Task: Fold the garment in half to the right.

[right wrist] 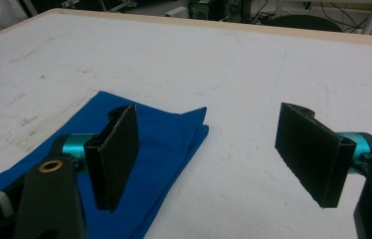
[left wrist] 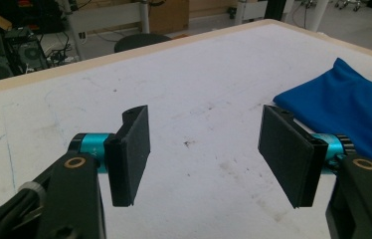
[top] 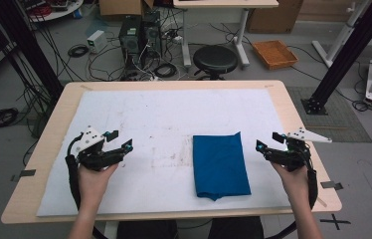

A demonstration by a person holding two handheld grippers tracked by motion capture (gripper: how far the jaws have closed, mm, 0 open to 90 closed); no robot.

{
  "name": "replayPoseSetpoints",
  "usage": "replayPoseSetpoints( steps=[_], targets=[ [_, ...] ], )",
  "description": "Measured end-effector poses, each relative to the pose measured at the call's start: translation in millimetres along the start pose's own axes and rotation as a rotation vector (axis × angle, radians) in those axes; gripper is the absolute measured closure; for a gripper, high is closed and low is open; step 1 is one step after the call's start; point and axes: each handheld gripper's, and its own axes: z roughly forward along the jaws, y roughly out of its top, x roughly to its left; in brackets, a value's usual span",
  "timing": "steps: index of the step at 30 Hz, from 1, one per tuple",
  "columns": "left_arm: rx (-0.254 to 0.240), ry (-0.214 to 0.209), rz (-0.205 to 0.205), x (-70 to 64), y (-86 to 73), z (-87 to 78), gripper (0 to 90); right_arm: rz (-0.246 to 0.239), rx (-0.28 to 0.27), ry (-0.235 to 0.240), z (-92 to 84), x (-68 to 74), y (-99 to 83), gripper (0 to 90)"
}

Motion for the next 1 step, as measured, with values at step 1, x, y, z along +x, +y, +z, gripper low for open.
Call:
replayPoseSetpoints(
  steps=[1],
  targets=[
    [0.007, 0.004, 0.005, -0.1, 0.3, 1.2, 37.2, 0.003, 0.004, 0.001, 0.5, -0.8, -0.3, 25.3]
  ],
)
